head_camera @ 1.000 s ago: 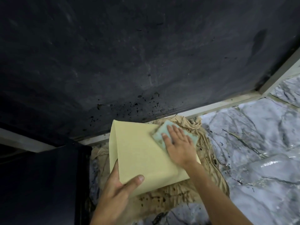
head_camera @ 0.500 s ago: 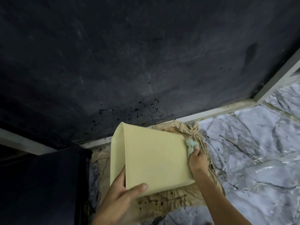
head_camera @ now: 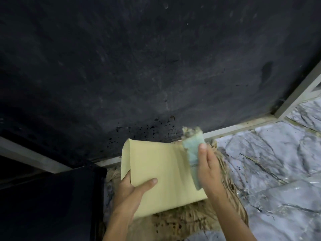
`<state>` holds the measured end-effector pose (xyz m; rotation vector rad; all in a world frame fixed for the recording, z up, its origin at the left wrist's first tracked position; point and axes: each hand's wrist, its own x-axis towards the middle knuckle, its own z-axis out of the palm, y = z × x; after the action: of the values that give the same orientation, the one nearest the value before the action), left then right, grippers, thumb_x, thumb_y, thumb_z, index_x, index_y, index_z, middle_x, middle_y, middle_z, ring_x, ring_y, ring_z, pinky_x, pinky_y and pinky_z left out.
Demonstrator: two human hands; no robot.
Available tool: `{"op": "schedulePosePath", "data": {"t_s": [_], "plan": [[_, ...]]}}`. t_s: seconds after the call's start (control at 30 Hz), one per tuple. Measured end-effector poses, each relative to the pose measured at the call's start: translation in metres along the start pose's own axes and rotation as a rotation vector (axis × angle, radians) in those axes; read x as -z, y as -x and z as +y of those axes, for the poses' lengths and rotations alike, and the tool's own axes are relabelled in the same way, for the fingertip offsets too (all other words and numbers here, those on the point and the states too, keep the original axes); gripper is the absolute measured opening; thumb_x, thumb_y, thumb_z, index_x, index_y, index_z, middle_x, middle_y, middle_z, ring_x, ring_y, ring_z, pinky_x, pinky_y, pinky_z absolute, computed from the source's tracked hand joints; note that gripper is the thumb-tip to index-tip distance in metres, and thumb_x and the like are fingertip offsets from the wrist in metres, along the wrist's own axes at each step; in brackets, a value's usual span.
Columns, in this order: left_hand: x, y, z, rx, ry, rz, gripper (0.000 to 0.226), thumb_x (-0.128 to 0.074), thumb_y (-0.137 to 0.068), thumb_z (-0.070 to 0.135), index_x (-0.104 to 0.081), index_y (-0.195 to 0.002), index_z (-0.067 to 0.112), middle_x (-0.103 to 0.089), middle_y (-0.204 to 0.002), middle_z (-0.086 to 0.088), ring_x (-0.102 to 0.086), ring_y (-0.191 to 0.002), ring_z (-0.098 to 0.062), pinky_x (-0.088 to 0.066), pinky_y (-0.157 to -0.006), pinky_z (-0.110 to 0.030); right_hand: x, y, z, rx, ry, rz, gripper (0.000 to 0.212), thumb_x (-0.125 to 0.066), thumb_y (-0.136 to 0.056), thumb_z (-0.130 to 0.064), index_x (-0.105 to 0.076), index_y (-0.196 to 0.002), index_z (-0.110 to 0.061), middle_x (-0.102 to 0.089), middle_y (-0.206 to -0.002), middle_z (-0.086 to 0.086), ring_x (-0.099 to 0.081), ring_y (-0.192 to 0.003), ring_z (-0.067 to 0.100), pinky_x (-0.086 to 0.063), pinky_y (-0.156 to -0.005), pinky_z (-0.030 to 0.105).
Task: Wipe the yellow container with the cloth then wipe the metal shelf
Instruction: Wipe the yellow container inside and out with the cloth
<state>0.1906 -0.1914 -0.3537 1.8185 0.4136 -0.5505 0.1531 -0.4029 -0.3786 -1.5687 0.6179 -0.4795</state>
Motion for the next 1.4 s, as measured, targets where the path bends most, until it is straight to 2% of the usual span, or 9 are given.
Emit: {"op": "schedulePosePath", "data": {"t_s": [0.1,0.23,0.43,0.53,0.67,0.83,1.03,1.27,1.4], "plan": [[0.001,0.022,-0.019,-0.001,-0.024,-0.055,0.056,-0.099,-0.054,0.034,-0.081,-0.106,0.024,-0.087,-0.096,0.007,-0.081,-0.097,-0.016,-0.06,-0.092,-0.039,-0.027,0.013,-0.027,0.14,0.044,-0.158,0.029,-0.036,-0.105,-0.035,-0.063,-0.107,-0.025,-0.066,-0.077,0.007,-0.06,-0.063,0.019,-0.047,-0.057,0.034],[-0.002,0.039,-0.028,-0.028,-0.032,-0.103,0.065,-0.094,-0.04,0.038,-0.083,-0.102,0.02,-0.087,-0.089,0.006,-0.081,-0.082,-0.005,-0.059,-0.069,-0.017,-0.041,0.016,-0.029,0.222,0.083,-0.252,0.033,-0.035,-0.105,-0.038,-0.057,-0.128,-0.032,-0.071,-0.096,-0.012,-0.065,-0.088,0.005,-0.051,-0.073,0.026],[0.007,0.008,0.038,0.078,0.142,-0.05,0.091,-0.046,-0.079,0.091,-0.071,-0.133,0.022,-0.073,-0.137,-0.017,-0.069,-0.126,-0.034,-0.048,-0.112,-0.055,-0.033,0.006,-0.014,0.272,0.237,-0.365,0.032,-0.038,-0.105,-0.04,-0.048,-0.078,-0.027,-0.047,-0.057,-0.005,-0.047,-0.052,0.011,-0.036,-0.051,0.033],[0.013,0.01,0.042,0.031,0.029,0.115,0.075,-0.043,-0.097,0.07,-0.06,-0.145,0.016,-0.057,-0.155,-0.012,-0.05,-0.145,-0.036,-0.037,-0.122,-0.049,-0.028,0.004,-0.008,0.21,0.221,-0.387,0.034,-0.038,-0.104,-0.044,-0.046,-0.075,-0.028,-0.047,-0.057,-0.005,-0.045,-0.051,0.01,-0.036,-0.051,0.033],[-0.01,0.028,0.03,-0.085,0.037,0.3,0.041,-0.052,-0.102,0.05,-0.074,-0.088,0.02,-0.074,-0.098,0.0,-0.066,-0.104,-0.026,-0.046,-0.097,-0.04,-0.037,-0.01,-0.022,0.158,0.212,-0.487,0.04,-0.036,-0.104,-0.048,-0.055,-0.085,-0.018,-0.055,-0.07,0.001,-0.052,-0.064,0.016,-0.046,-0.065,0.044],[-0.021,0.028,-0.01,0.017,0.274,0.349,0.02,-0.056,-0.104,0.031,-0.072,-0.11,0.02,-0.068,-0.132,-0.008,-0.062,-0.122,-0.031,-0.043,-0.114,-0.046,-0.061,0.012,-0.033,0.157,0.364,-0.735,0.044,-0.031,-0.104,-0.05,-0.058,-0.129,-0.026,-0.065,-0.129,-0.003,-0.055,-0.119,0.013,-0.041,-0.104,0.033],[-0.001,0.007,-0.037,0.199,0.29,0.003,0.102,-0.075,-0.051,0.088,-0.071,-0.128,0.022,-0.074,-0.134,-0.002,-0.066,-0.128,-0.027,-0.043,-0.119,-0.053,-0.04,0.007,0.01,0.189,0.905,-0.573,0.06,-0.015,-0.101,-0.056,-0.027,-0.154,-0.032,-0.024,-0.163,-0.01,-0.011,-0.151,0.011,-0.002,-0.122,0.036],[-0.006,0.027,-0.009,0.038,0.118,-0.031,0.031,-0.07,-0.079,0.059,-0.073,-0.098,0.034,-0.075,-0.115,0.017,-0.063,-0.104,0.004,-0.041,-0.1,-0.03,-0.044,0.013,-0.009,0.047,0.982,-0.593,0.056,-0.006,-0.099,-0.058,-0.005,-0.154,-0.045,-0.001,-0.166,-0.014,0.01,-0.152,0.016,0.01,-0.121,0.045],[-0.008,0.031,-0.01,-0.036,0.247,-0.046,0.06,-0.075,-0.07,0.068,-0.076,-0.121,0.037,-0.078,-0.126,0.012,-0.067,-0.12,-0.005,-0.045,-0.11,-0.035,-0.069,0.035,-0.028,0.255,0.926,-0.712,0.052,-0.007,-0.101,-0.054,0.0,-0.152,-0.05,0.004,-0.164,-0.019,0.016,-0.15,0.011,0.013,-0.12,0.047]]}}
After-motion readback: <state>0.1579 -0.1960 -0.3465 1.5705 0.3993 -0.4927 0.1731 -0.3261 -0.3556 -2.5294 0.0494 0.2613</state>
